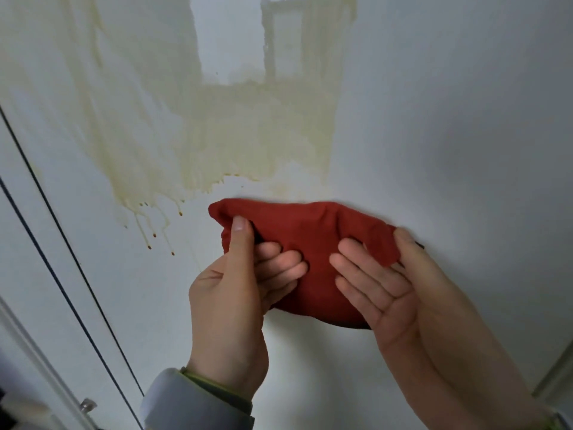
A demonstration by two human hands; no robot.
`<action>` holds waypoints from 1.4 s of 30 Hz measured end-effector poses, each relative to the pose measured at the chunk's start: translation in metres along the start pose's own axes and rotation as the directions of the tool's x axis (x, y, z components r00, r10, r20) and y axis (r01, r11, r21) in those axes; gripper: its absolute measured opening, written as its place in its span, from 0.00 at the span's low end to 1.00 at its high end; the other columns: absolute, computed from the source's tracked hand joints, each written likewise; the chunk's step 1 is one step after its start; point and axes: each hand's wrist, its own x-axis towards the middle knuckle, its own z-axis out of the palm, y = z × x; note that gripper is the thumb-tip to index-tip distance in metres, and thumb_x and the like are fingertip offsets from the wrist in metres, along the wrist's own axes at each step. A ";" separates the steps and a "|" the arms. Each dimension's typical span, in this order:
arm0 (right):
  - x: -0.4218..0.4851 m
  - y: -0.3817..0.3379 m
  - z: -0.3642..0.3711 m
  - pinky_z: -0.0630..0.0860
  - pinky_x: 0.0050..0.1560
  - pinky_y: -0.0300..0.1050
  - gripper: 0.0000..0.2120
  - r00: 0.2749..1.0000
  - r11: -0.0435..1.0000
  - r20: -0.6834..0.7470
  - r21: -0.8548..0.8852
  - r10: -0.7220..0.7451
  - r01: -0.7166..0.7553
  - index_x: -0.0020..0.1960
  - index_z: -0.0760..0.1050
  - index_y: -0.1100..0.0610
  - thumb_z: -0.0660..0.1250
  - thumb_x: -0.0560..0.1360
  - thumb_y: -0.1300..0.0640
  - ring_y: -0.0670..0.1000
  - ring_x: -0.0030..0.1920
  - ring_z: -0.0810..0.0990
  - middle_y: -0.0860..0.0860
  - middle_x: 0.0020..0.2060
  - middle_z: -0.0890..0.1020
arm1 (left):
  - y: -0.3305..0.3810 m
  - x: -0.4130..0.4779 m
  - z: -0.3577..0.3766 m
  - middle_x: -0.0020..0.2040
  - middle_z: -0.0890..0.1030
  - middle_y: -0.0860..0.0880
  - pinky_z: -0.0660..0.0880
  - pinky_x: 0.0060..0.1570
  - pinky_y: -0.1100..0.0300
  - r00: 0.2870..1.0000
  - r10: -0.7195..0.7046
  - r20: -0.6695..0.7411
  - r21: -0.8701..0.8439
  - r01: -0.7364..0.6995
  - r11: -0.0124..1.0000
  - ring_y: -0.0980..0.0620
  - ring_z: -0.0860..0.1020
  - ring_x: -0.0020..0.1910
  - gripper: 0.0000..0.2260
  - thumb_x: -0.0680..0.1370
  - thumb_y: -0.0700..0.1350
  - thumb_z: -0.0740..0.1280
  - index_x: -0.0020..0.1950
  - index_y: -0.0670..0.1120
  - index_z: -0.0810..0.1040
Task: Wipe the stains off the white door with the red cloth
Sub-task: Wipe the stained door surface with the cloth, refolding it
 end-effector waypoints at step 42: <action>-0.001 0.006 -0.007 0.83 0.52 0.49 0.13 0.997 0.995 0.031 -0.071 -0.071 0.073 0.34 0.87 0.49 0.65 0.69 0.50 0.57 0.48 0.88 0.62 0.46 0.87 | -0.026 -0.001 0.006 0.33 0.85 0.37 0.81 0.31 0.58 0.987 0.085 -0.134 0.011 -0.084 0.996 0.41 0.86 0.32 0.22 0.80 0.59 0.67 0.35 0.42 0.78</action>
